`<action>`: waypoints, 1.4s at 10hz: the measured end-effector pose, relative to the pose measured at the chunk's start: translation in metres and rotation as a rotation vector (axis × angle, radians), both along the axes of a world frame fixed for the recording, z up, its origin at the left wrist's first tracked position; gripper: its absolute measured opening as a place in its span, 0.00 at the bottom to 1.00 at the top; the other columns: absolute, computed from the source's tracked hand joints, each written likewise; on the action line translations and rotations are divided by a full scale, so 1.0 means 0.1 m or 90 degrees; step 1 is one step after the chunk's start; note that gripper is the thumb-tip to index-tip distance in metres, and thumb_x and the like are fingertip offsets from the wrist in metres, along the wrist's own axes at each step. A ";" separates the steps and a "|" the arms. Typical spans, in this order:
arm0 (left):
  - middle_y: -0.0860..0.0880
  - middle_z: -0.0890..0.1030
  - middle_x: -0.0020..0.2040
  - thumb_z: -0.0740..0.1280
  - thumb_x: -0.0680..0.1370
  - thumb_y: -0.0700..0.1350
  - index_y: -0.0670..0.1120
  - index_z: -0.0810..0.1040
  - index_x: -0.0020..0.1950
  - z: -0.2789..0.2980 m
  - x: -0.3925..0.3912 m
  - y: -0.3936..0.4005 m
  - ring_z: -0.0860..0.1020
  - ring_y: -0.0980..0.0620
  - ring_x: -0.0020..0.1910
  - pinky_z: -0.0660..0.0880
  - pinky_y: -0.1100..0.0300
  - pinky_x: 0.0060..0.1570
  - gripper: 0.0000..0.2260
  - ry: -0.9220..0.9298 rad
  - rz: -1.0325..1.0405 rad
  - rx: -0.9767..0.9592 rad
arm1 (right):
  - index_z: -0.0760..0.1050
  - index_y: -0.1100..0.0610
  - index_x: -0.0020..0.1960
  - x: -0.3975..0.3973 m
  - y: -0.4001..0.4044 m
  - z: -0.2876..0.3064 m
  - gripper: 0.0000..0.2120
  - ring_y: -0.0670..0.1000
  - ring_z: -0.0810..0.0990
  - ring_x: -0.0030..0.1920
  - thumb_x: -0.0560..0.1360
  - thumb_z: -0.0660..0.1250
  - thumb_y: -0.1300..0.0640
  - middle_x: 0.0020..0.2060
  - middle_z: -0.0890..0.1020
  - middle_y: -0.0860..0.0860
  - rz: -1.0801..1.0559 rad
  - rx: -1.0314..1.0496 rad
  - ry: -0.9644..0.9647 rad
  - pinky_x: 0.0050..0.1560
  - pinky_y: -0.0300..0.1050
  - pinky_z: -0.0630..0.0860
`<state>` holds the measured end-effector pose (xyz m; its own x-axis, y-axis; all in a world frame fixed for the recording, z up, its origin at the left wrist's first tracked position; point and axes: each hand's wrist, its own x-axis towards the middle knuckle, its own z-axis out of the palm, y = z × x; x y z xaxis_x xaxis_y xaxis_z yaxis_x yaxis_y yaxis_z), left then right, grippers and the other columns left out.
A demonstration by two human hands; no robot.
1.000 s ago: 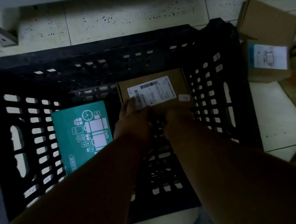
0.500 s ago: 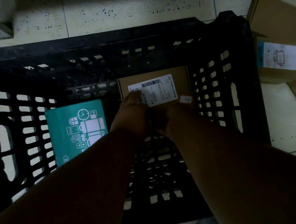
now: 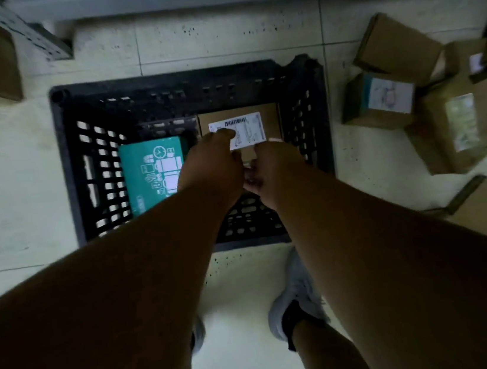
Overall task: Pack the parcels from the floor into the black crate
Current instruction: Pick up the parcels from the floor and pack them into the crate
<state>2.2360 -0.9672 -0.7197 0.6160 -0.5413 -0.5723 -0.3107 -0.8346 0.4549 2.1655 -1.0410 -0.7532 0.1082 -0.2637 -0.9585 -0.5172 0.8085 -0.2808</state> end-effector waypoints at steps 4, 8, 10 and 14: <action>0.45 0.78 0.63 0.56 0.82 0.41 0.50 0.72 0.68 2.37 -0.74 -0.25 0.77 0.50 0.52 0.68 0.61 0.46 0.15 0.022 0.118 -0.081 | 0.74 0.61 0.66 -0.74 -0.03 2.37 0.19 0.62 0.80 0.59 0.80 0.60 0.53 0.61 0.79 0.61 0.085 -0.103 -0.014 0.48 0.55 0.79; 0.50 0.74 0.49 0.55 0.84 0.45 0.48 0.75 0.61 2.87 -1.14 -0.18 0.72 0.54 0.44 0.68 0.62 0.42 0.11 0.043 -0.127 -0.126 | 0.72 0.58 0.68 -1.42 0.00 2.86 0.22 0.61 0.79 0.60 0.76 0.66 0.51 0.62 0.78 0.60 -0.149 -0.185 0.059 0.57 0.57 0.79; 0.47 0.77 0.64 0.56 0.84 0.46 0.49 0.71 0.68 2.92 -1.43 -0.57 0.75 0.48 0.62 0.69 0.59 0.53 0.14 0.083 -0.201 -0.117 | 0.72 0.48 0.61 -1.69 -0.13 2.86 0.19 0.54 0.79 0.50 0.73 0.69 0.44 0.54 0.79 0.53 -0.248 -0.232 0.118 0.51 0.52 0.80; 0.50 0.77 0.62 0.58 0.83 0.44 0.50 0.71 0.68 2.66 -3.56 -1.66 0.75 0.52 0.59 0.69 0.61 0.50 0.14 0.093 -0.293 -0.043 | 0.73 0.50 0.61 -3.75 -1.02 2.62 0.19 0.54 0.79 0.55 0.74 0.69 0.43 0.51 0.78 0.49 -0.306 -0.262 0.140 0.59 0.52 0.77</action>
<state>1.8802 -1.1328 -0.4539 0.2199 -0.7771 -0.5897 -0.5695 -0.5931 0.5691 1.7902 -1.1434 -0.4916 -0.2988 -0.5830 -0.7555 -0.2069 0.8124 -0.5451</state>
